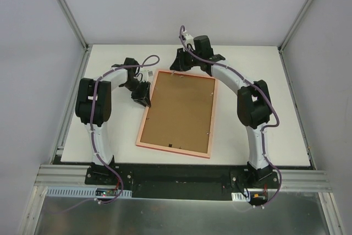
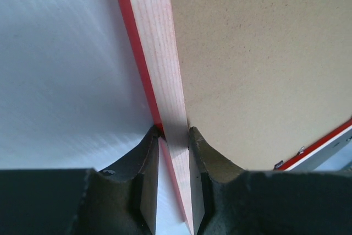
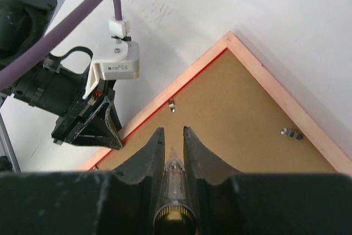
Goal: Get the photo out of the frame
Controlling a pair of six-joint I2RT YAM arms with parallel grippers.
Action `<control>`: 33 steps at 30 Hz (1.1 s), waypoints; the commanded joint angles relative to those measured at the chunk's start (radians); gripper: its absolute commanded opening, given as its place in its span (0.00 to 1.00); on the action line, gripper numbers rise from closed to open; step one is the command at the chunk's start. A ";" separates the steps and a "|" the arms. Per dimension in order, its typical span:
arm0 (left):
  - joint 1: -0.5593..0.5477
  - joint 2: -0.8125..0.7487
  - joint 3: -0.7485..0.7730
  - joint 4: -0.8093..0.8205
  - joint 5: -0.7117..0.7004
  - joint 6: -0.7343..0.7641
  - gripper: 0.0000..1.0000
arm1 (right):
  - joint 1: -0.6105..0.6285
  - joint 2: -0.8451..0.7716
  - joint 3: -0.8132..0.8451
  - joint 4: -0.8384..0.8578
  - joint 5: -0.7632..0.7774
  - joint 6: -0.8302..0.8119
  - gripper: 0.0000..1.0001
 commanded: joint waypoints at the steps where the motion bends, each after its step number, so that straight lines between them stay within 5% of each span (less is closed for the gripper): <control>1: -0.002 0.028 0.028 -0.042 0.196 -0.043 0.13 | 0.010 0.018 0.077 0.007 0.037 0.033 0.01; 11: -0.002 0.072 0.080 -0.056 0.238 -0.153 0.13 | 0.082 0.075 0.137 -0.092 0.218 -0.025 0.01; 33: -0.002 0.011 0.033 -0.008 0.243 -0.166 0.15 | 0.137 0.130 0.223 -0.198 0.348 0.076 0.01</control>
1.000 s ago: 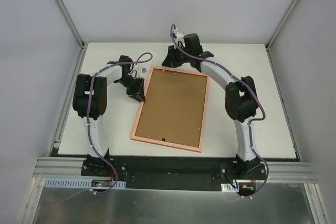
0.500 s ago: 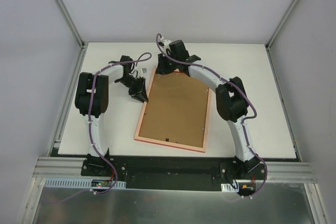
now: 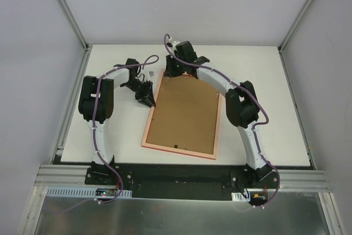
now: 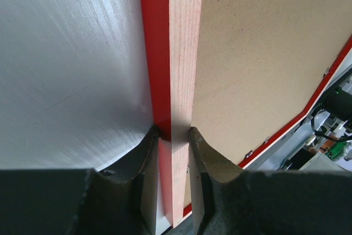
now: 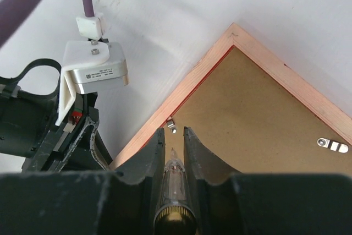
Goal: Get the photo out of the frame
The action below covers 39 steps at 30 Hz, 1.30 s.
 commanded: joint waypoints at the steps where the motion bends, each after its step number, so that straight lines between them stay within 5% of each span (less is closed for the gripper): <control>1: -0.001 -0.059 -0.007 -0.006 0.091 -0.033 0.15 | 0.023 0.003 0.062 -0.026 0.066 0.049 0.01; 39: -0.001 -0.043 -0.016 0.004 0.132 -0.036 0.14 | 0.091 0.108 0.134 -0.046 0.146 0.020 0.01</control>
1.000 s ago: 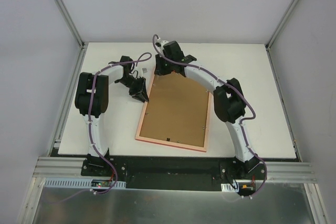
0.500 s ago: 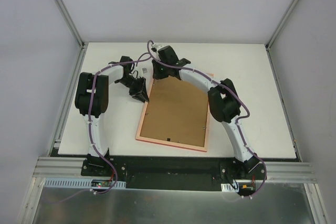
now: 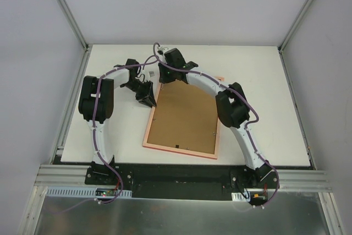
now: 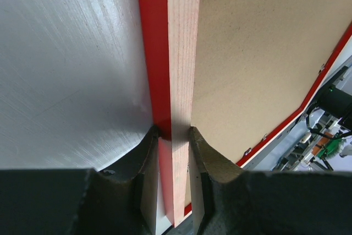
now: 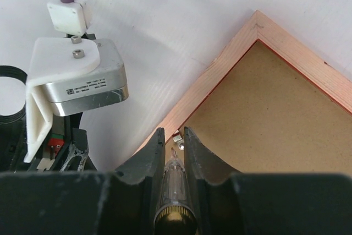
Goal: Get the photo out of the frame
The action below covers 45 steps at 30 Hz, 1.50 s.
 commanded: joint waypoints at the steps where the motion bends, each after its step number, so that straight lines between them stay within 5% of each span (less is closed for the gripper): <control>1: -0.001 -0.043 -0.006 -0.014 0.103 -0.031 0.14 | 0.014 0.010 0.049 -0.007 0.003 0.011 0.01; 45: 0.002 -0.066 -0.054 0.005 0.031 -0.029 0.00 | 0.063 0.005 0.046 0.058 0.310 -0.256 0.01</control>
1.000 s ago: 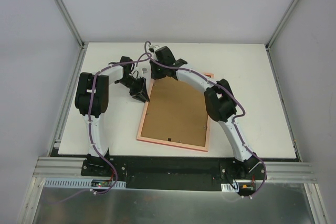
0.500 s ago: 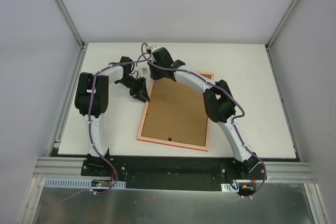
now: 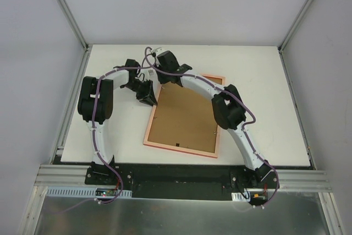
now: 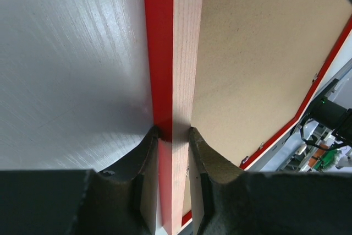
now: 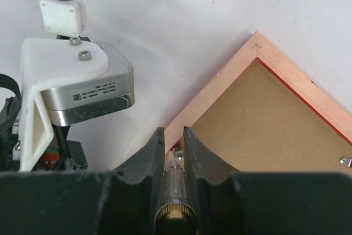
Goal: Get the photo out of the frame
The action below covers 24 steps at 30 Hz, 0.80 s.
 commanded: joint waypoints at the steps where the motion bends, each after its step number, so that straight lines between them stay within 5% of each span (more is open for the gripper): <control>1: 0.001 -0.054 -0.023 -0.061 0.018 0.006 0.00 | 0.014 -0.022 0.004 0.045 0.141 -0.137 0.01; 17: 0.001 -0.059 -0.031 -0.053 0.006 -0.005 0.00 | 0.029 -0.031 0.021 0.064 0.198 -0.180 0.01; 24: 0.001 -0.053 -0.022 -0.051 0.015 -0.011 0.00 | -0.026 -0.109 0.055 -0.086 -0.046 0.007 0.01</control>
